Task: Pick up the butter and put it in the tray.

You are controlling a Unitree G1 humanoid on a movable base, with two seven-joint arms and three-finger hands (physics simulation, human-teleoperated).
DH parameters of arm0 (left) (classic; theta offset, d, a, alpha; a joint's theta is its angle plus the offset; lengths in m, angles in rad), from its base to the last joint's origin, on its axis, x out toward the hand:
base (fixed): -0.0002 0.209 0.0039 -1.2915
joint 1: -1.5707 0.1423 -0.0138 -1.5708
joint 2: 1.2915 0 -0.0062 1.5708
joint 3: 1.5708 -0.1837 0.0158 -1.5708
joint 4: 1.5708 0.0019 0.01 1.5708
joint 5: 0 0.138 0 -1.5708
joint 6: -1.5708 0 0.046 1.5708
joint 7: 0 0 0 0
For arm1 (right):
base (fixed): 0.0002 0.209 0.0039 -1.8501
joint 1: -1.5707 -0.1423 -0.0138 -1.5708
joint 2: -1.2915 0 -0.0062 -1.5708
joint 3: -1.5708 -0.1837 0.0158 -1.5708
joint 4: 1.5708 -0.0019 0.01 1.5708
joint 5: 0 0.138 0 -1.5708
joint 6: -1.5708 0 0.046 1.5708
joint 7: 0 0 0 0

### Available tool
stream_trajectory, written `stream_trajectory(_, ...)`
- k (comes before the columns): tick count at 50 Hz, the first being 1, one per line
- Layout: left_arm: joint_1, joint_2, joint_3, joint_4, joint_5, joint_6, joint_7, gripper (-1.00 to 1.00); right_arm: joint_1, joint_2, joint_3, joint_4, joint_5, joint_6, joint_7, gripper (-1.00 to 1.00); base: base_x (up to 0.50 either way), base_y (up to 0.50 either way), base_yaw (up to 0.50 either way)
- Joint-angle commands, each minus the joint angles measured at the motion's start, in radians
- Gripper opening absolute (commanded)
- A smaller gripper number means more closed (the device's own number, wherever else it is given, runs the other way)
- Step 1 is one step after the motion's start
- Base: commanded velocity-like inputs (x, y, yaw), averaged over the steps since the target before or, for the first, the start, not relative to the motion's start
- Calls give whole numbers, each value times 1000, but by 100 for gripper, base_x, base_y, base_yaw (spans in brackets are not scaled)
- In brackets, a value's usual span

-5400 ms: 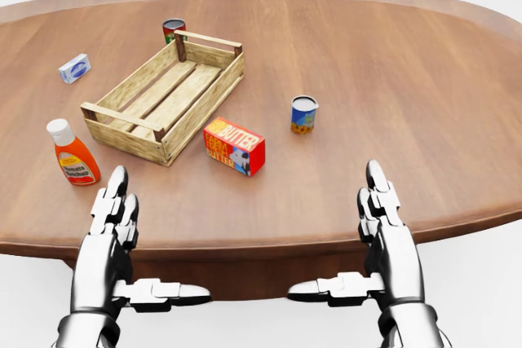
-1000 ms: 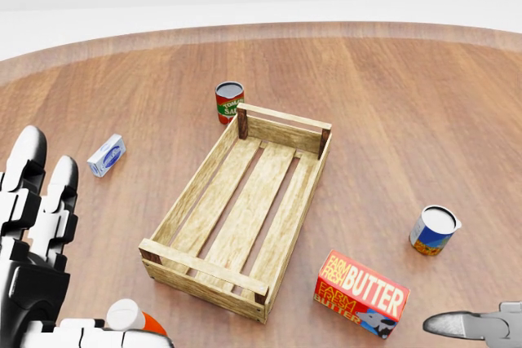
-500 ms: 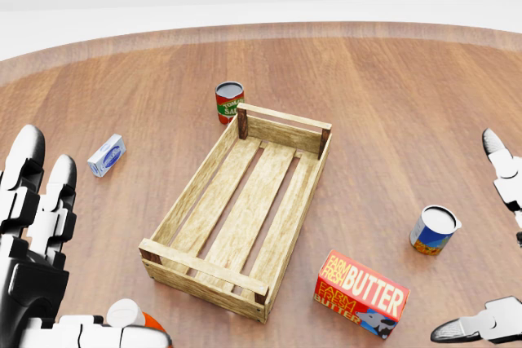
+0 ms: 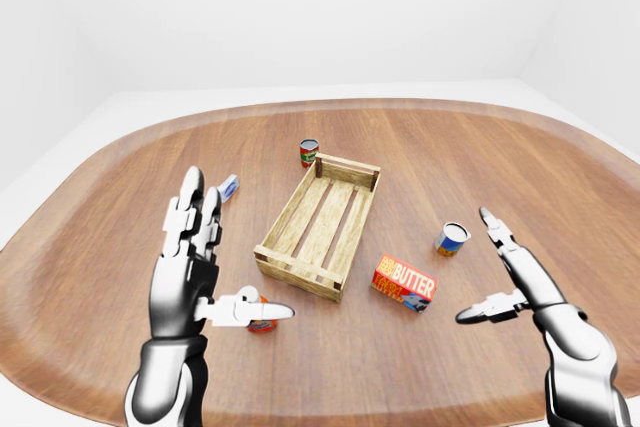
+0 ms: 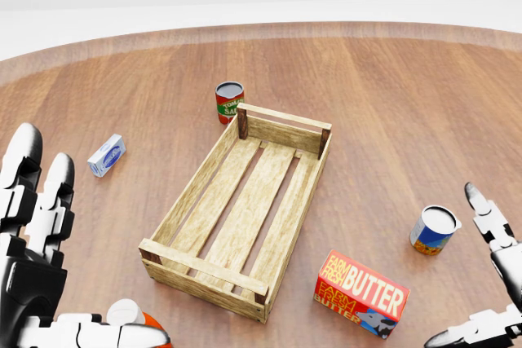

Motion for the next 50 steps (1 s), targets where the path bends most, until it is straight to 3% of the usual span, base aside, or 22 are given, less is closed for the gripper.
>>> stream_trajectory(1, -7, 0, 2, 12, 2, 0, -1, 100, -24, -31, 37, 146, 0, 0, -44, 100, 0, 0, 0)
stream_trajectory(7, -3, 0, 7, -3, -4, 0, -2, 100, -43, -44, 77, 272, -10, 0, -101, 100, 0, 0, 0)
stream_trajectory(18, -7, -3, 21, -12, -12, 0, -8, 100, -86, -50, 147, 315, -40, 0, -134, 100, 0, 0, 0)
stream_trajectory(50, -21, -3, 34, -7, -15, 0, -10, 100, -211, -102, 214, 600, 8, 0, -220, 100, 0, 0, 0)
